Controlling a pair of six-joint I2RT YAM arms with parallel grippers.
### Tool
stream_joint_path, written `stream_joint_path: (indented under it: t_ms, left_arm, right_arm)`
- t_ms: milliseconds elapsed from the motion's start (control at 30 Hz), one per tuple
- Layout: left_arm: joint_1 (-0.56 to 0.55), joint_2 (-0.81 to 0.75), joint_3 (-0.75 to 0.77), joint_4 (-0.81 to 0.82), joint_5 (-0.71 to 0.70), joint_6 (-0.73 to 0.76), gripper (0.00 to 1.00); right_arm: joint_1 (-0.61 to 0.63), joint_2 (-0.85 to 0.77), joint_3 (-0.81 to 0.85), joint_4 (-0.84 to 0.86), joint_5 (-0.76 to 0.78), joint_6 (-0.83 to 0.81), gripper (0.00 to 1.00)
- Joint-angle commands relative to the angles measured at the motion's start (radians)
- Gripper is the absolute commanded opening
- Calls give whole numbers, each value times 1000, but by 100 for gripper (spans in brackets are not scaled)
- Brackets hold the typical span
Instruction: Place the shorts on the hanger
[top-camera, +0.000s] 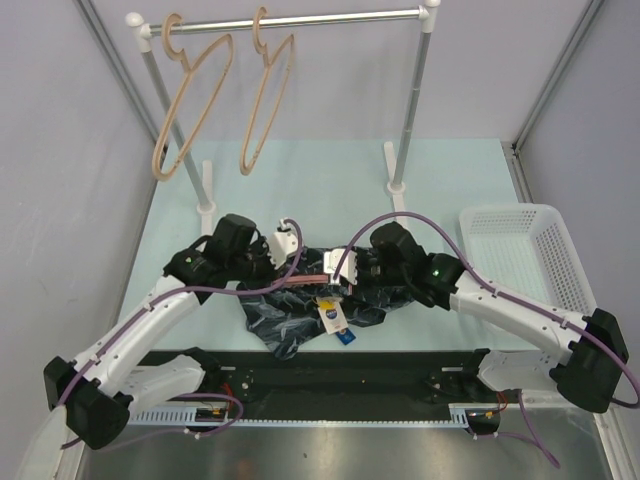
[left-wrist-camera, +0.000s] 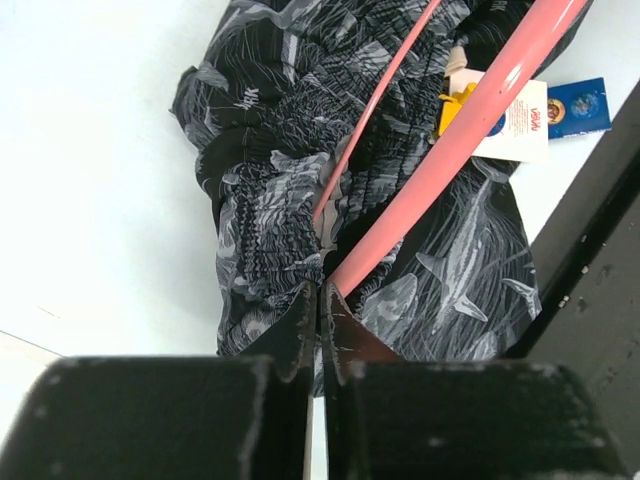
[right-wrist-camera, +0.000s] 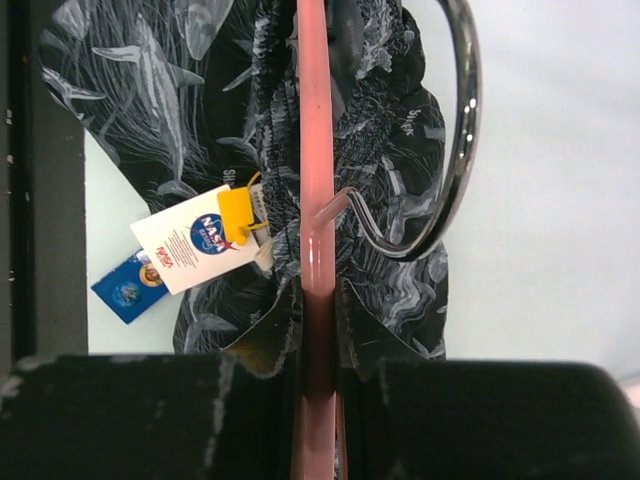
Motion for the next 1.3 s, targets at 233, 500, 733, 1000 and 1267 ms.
stream_joint_path:
  t_ms: [233, 500, 733, 1000, 1267]
  left_arm:
    - [285, -214, -1, -90, 299, 219, 72]
    - [320, -253, -122, -77, 321, 495, 76]
    - [276, -184, -176, 63, 394, 546, 80]
    - [150, -121, -207, 157, 347, 439, 14]
    - [251, -75, -170, 178, 364, 146, 0]
  right_arm:
    - [-38, -23, 11, 159, -161, 62, 0]
    - [-52, -26, 11, 154, -187, 60, 0]
    - [-49, -46, 11, 163, -195, 40, 0]
    - [-46, -64, 11, 175, -178, 67, 0]
    - [-102, -183, 6, 27, -31, 215, 59]
